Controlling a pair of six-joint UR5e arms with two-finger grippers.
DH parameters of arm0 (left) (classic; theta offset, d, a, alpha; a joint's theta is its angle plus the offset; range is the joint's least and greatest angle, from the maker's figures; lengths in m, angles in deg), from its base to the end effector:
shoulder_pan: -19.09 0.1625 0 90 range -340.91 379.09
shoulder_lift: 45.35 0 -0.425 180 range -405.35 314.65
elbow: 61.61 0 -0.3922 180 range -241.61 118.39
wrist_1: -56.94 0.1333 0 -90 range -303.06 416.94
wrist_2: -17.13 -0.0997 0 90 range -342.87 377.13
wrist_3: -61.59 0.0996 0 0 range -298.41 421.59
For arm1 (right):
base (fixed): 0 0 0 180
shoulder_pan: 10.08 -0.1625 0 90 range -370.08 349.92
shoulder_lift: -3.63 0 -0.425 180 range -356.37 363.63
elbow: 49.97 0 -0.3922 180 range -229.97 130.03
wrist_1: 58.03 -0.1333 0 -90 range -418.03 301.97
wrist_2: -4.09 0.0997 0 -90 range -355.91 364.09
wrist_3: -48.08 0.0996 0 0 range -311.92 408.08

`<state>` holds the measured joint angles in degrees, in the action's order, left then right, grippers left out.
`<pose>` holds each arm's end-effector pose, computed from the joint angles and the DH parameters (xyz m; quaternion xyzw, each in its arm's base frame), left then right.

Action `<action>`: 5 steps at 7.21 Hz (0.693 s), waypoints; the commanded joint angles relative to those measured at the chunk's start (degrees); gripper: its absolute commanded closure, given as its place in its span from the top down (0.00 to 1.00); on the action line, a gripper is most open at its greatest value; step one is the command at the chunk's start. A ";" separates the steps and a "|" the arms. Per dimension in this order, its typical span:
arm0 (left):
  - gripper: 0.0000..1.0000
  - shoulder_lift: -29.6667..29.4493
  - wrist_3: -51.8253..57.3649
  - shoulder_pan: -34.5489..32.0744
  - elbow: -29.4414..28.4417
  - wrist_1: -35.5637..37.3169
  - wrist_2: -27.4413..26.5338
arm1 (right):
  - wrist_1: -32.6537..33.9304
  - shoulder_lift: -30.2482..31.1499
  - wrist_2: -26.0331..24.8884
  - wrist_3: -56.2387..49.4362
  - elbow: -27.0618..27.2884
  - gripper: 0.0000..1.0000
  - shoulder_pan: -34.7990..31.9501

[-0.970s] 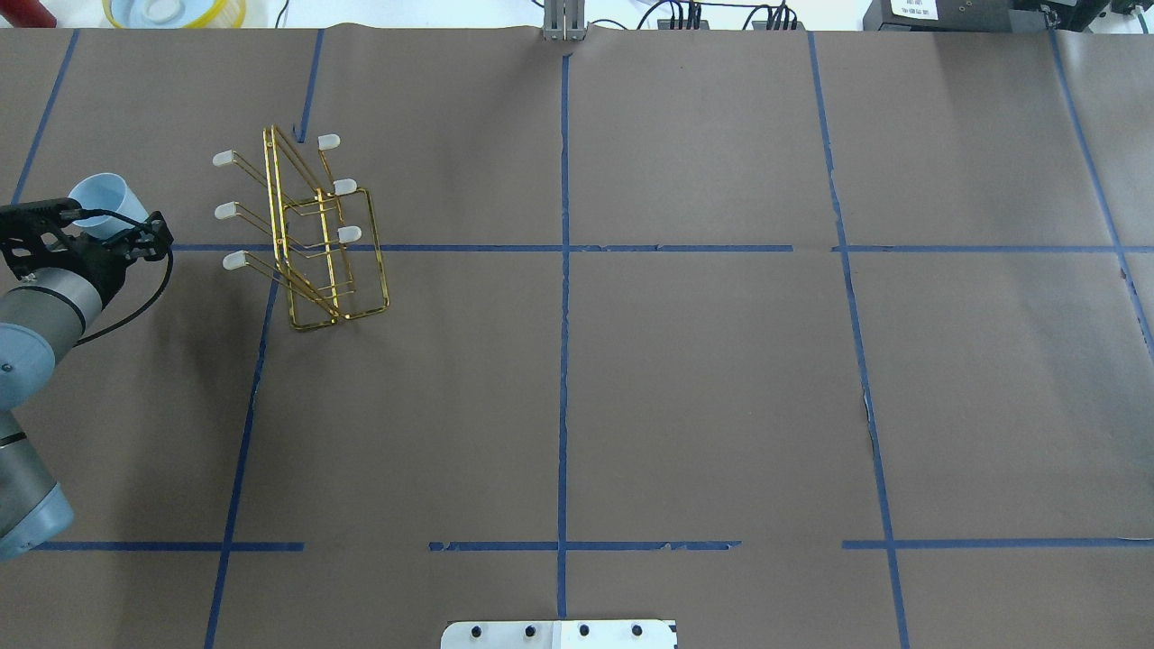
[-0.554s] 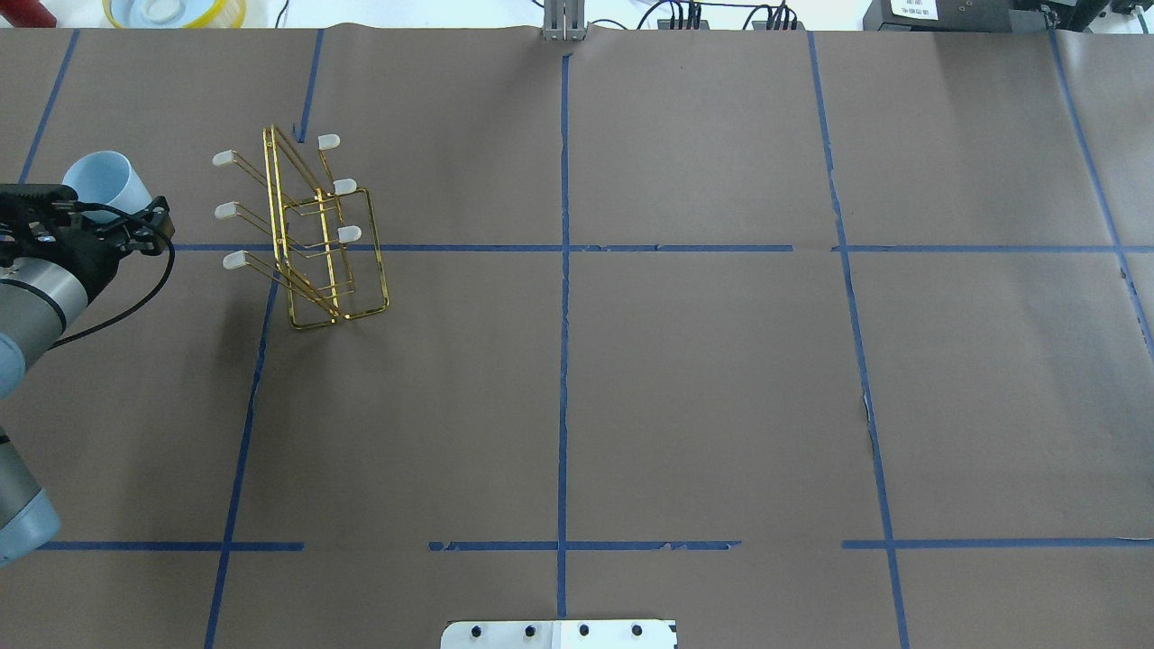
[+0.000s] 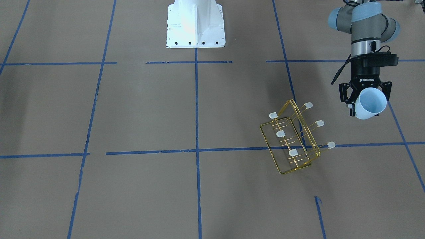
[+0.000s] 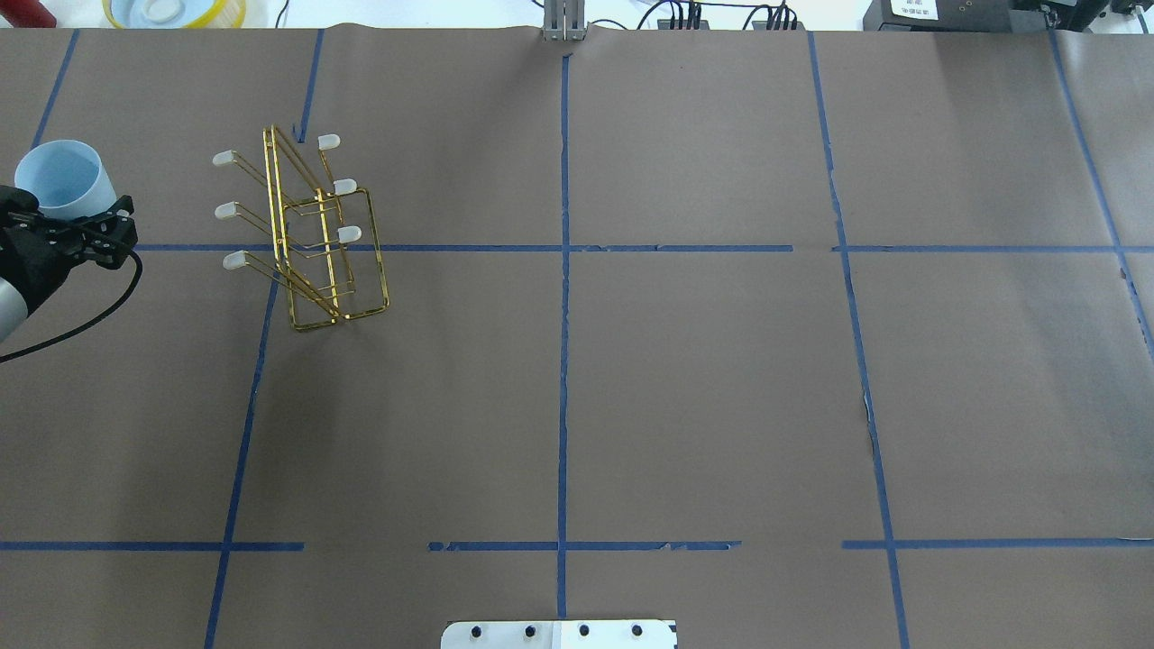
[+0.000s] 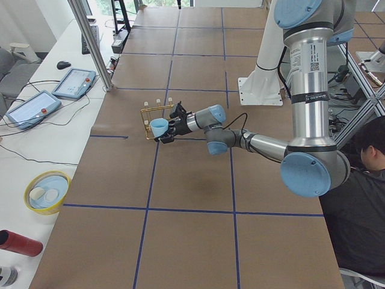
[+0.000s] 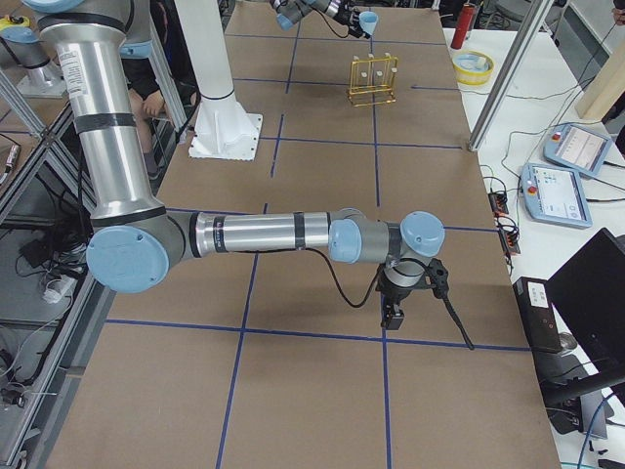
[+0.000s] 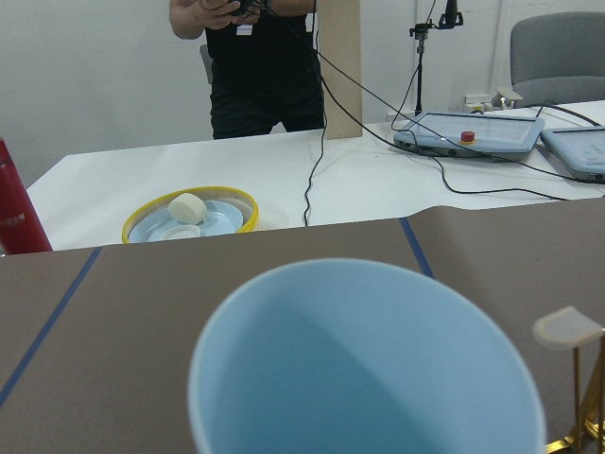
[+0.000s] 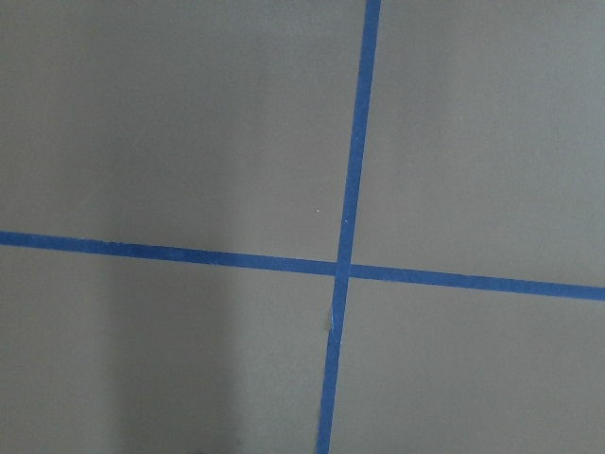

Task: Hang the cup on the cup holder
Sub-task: 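Raise the cup and tilt it sideways with the left gripper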

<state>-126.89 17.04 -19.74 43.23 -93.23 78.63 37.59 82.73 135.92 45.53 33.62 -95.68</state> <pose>0.2350 -0.4213 0.4827 0.5094 0.2562 -0.0880 0.8168 0.0230 -0.5730 0.6253 -0.0150 -0.3568 -0.0531 0.9326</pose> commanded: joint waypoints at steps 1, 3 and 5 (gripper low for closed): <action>0.18 0.77 6.72 2.25 1.69 3.81 -3.55 | 0.00 0.00 0.00 0.00 0.00 1.00 0.00; 0.19 0.85 21.36 3.24 4.92 5.50 -7.27 | 0.00 0.00 0.00 0.00 0.00 1.00 0.00; 0.11 1.99 29.74 7.25 5.91 9.60 -13.63 | 0.00 0.00 0.00 0.00 0.00 1.00 0.00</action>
<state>-125.37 41.07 -15.09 48.53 -86.24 69.90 37.59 82.73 135.92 45.57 33.62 -95.68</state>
